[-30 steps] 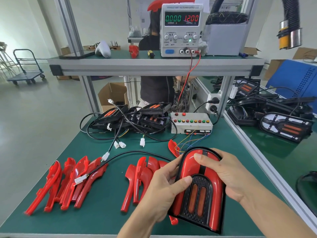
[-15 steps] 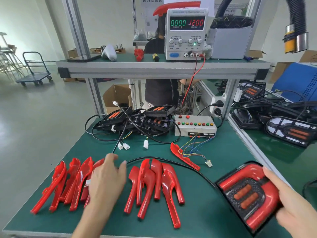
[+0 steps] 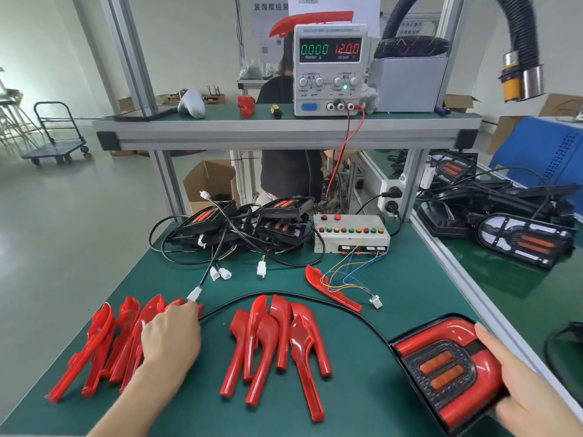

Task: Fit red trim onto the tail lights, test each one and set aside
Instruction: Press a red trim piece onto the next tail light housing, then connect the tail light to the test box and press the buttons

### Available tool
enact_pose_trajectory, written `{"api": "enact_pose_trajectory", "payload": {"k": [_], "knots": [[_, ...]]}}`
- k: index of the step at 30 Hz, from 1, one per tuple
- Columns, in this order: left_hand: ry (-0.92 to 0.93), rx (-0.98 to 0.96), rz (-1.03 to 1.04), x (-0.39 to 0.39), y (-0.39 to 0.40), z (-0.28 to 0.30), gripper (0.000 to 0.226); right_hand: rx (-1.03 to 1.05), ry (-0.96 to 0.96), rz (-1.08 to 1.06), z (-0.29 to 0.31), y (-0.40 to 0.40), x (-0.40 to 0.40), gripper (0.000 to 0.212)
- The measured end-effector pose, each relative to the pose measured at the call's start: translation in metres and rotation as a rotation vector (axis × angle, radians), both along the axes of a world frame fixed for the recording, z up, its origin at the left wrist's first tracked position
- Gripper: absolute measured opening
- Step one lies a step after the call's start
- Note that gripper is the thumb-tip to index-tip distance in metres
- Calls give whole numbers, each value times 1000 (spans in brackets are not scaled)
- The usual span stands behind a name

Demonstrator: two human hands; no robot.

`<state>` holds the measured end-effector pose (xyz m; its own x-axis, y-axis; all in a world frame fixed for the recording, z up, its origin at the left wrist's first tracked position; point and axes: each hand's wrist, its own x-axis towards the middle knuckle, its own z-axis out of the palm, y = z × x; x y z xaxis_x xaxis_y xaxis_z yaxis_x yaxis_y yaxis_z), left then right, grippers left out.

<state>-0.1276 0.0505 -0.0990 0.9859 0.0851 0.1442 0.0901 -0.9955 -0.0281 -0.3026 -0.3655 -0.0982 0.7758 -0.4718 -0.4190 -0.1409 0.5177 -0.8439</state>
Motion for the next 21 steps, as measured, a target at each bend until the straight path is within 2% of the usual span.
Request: {"api": "enact_pose_trajectory", "payload": {"k": [1,4,8,11,17,21], "knots": [[-15,-16,-10,-1,1,-1,19,43,16,63,6,0,7,58],[-55,-48,-25,-3,4,-5,19,-23,91,17,12,6,8,54],[-41,-46,-41,-3,6,-5,18,13,162,-81,16,9,14,26],[-82,-64,-38,-6,3,1,13,67,230,-166,13,5,18,16],[-404,-248,-117,-13,-11,31,17,92,224,-166,2,-5,24,17],[-737,-460,-283,-12,-35,49,14,-135,281,-47,-8,-14,24,20]]}}
